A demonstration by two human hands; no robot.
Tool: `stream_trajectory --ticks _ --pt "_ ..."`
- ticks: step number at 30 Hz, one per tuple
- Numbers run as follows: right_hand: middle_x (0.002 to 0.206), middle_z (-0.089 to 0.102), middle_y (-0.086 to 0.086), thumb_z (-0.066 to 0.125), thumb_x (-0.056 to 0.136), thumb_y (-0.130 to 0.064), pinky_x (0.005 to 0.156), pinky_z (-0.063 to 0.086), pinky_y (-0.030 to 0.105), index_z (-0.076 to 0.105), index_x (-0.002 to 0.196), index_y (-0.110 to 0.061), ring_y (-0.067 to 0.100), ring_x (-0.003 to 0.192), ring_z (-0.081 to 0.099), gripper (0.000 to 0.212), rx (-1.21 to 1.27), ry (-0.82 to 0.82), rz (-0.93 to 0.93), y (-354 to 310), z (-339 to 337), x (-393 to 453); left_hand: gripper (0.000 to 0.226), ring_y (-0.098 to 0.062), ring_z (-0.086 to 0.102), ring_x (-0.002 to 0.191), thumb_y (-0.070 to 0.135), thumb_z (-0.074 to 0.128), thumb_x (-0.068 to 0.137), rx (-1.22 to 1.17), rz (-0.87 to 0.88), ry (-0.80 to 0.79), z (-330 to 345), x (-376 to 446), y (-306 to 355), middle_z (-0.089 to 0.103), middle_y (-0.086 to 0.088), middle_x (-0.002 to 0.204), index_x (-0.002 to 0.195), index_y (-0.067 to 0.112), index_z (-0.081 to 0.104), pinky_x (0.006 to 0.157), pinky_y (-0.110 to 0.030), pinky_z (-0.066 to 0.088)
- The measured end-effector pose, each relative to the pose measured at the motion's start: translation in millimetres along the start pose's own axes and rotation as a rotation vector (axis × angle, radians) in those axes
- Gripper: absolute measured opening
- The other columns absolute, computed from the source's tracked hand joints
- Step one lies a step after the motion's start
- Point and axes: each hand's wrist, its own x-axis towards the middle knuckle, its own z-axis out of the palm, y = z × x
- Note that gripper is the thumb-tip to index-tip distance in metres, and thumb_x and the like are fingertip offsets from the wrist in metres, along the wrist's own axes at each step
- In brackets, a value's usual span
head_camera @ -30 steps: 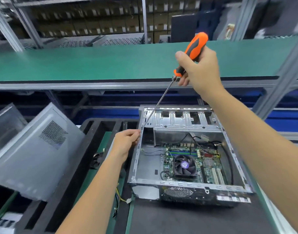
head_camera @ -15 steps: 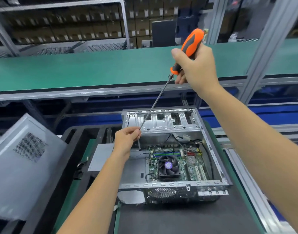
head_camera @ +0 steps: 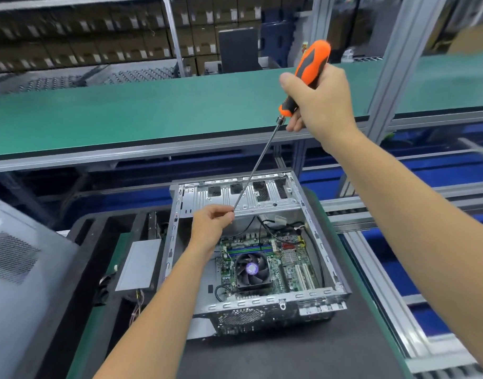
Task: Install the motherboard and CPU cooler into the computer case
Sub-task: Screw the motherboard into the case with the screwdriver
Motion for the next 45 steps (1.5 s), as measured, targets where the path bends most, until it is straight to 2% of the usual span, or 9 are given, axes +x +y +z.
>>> stream_trajectory --ticks 10,14,20,24,28,31,35,37,45 --pt "0.055 0.054 0.015 0.059 0.088 -0.018 0.035 0.039 0.021 0.045 0.073 -0.008 0.025 0.035 0.055 0.023 -0.055 0.059 0.046 9 -11 9 0.022 -0.013 0.067 0.081 -0.005 0.065 0.082 -0.093 0.029 -0.102 12 -3 -7 0.072 -0.003 0.084 0.086 0.016 0.07 0.071 -0.018 0.051" --pt "0.058 0.059 0.014 0.059 0.087 -0.018 0.035 0.038 0.02 0.044 0.073 -0.01 0.021 0.034 0.055 0.022 -0.106 0.039 0.058 12 -11 7 0.023 -0.013 0.067 0.082 -0.001 0.064 0.085 0.125 0.137 -0.233 22 -5 -9 0.071 0.0 0.084 0.085 0.021 0.07 0.075 -0.022 0.054" --pt "0.052 0.05 0.009 0.061 0.088 -0.019 0.035 0.04 0.023 0.041 0.071 -0.009 0.02 0.035 0.055 0.028 -0.202 -0.003 0.012 16 -8 -2 0.032 0.008 0.059 0.073 0.004 0.064 0.086 0.431 0.253 -0.386 41 -4 -10 0.067 0.015 0.079 0.078 0.035 0.065 0.066 -0.006 0.044" --pt "0.059 0.053 0.017 0.061 0.088 -0.019 0.035 0.04 0.023 0.044 0.075 -0.007 0.018 0.035 0.054 0.025 -0.237 -0.044 0.018 23 -10 -10 0.024 0.004 0.058 0.075 0.008 0.065 0.087 0.547 0.282 -0.476 50 -3 -14 0.067 0.011 0.086 0.08 0.03 0.064 0.066 -0.007 0.041" --pt "0.06 0.053 0.022 0.062 0.087 -0.02 0.036 0.04 0.021 0.044 0.075 -0.007 0.021 0.035 0.054 0.026 -0.252 -0.091 0.049 37 -11 -19 0.009 0.012 0.055 0.073 0.013 0.066 0.087 0.607 0.305 -0.521 58 0 -20 0.064 0.018 0.085 0.082 0.02 0.067 0.061 -0.003 0.037" --pt "0.066 0.056 0.026 0.063 0.087 -0.022 0.038 0.041 0.023 0.044 0.074 -0.003 0.018 0.036 0.053 0.029 -0.283 -0.148 0.047 47 -9 -26 0.013 0.007 0.057 0.074 0.016 0.067 0.087 0.63 0.333 -0.538 66 4 -21 0.065 0.015 0.084 0.077 0.024 0.066 0.065 -0.007 0.04" --pt "0.061 0.05 0.011 0.065 0.087 -0.025 0.038 0.045 0.028 0.041 0.071 -0.013 0.016 0.042 0.047 0.031 -0.327 -0.22 0.049 64 -1 -37 0.007 -0.008 0.062 0.08 0.019 0.066 0.088 0.716 0.328 -0.594 77 10 -27 0.068 0.006 0.087 0.084 0.015 0.07 0.077 -0.027 0.051" --pt "0.062 0.05 0.011 0.065 0.088 -0.027 0.038 0.043 0.022 0.042 0.072 -0.012 0.015 0.043 0.048 0.031 -0.337 -0.27 0.056 73 2 -41 0.012 -0.014 0.063 0.078 0.022 0.066 0.088 0.784 0.341 -0.584 82 14 -31 0.07 0.0 0.087 0.089 0.012 0.072 0.078 -0.034 0.053" --pt "0.06 0.044 0.0 0.064 0.091 -0.026 0.043 0.038 0.01 0.041 0.072 -0.016 0.011 0.045 0.047 0.031 -0.319 -0.347 0.072 94 4 -53 0.016 -0.015 0.062 0.081 0.024 0.07 0.085 0.822 0.307 -0.512 87 25 -46 0.072 -0.003 0.093 0.092 0.011 0.074 0.078 -0.027 0.049"
